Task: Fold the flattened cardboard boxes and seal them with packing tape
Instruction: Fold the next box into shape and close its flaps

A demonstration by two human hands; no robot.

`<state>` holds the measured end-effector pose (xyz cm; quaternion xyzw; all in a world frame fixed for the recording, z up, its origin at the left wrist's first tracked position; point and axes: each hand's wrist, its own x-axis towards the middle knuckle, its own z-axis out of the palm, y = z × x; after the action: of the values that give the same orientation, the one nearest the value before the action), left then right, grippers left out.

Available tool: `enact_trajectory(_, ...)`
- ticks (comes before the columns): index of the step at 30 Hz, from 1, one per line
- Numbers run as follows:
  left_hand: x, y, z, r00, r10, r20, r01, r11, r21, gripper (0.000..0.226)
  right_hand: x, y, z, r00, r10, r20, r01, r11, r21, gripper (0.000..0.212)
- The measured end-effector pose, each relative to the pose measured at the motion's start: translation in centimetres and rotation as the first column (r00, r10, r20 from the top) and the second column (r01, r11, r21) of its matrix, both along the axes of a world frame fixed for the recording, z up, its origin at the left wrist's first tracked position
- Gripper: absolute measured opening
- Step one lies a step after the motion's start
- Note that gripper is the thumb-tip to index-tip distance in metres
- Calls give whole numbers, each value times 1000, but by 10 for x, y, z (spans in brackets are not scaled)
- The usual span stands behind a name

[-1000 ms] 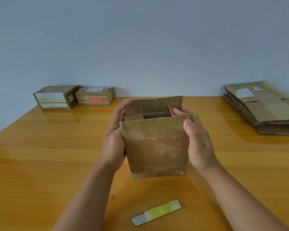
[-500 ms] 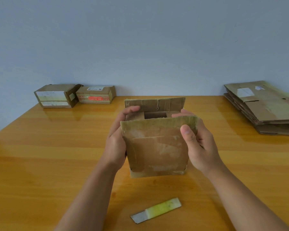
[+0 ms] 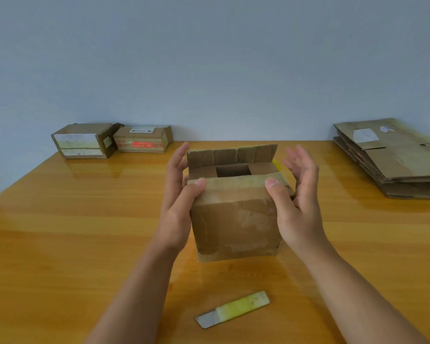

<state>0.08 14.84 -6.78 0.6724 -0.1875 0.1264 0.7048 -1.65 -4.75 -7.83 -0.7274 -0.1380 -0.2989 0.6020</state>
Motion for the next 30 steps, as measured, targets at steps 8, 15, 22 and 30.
enact_trajectory(8,0,-5,0,997,-68,38,72,989,-129,42,2,-5,1,997,65,-49,-65,998,7,58)
enact_trajectory(15,5,-5,-9,999,-13,29,18,988,-154,28,5,-8,-3,997,7,75,0,996,-93,36)
enact_trajectory(22,4,-1,-10,996,-6,89,14,996,-87,31,7,-12,-10,998,12,61,-1,985,-174,51)
enact_trajectory(30,0,4,-21,934,96,344,-167,969,184,53,1,-17,-13,996,86,33,-77,972,-223,67)
